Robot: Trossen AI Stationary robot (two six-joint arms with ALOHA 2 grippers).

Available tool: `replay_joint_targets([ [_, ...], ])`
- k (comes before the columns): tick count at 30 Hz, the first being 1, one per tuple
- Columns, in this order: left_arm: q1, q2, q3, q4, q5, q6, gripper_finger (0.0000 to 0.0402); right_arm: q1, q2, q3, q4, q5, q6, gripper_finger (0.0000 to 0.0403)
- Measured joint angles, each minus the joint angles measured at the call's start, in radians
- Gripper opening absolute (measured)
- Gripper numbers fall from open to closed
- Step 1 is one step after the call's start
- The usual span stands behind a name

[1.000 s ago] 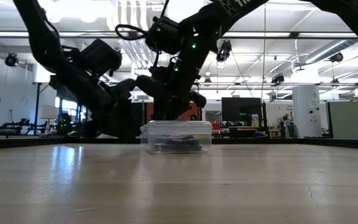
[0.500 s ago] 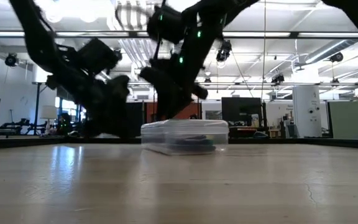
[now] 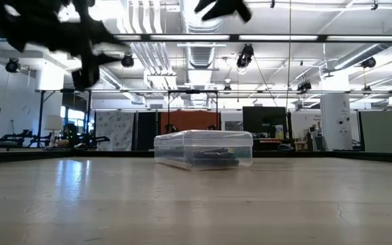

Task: Pick & place school supplies into a supply box
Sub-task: Return to Home Position

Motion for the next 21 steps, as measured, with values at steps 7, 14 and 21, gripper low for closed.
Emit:
replay_joint_targets([
  [7,-0.102,-0.250,-0.085,0.215,0.019,0.205,0.0114,0.031,-0.220,-0.184,0.057,-0.389,-0.067,0.0137],
  [14,-0.112,-0.417,-0.199,0.210,0.027,0.176,0.0114,0.036,-0.487,-0.705,0.571,-0.434,0.136,0.0137],
  [21,-0.112,-0.636,-0.259,0.225,0.095,0.164,0.0114,0.097,-0.810,-0.987,0.644,-0.365,0.178,0.0137],
])
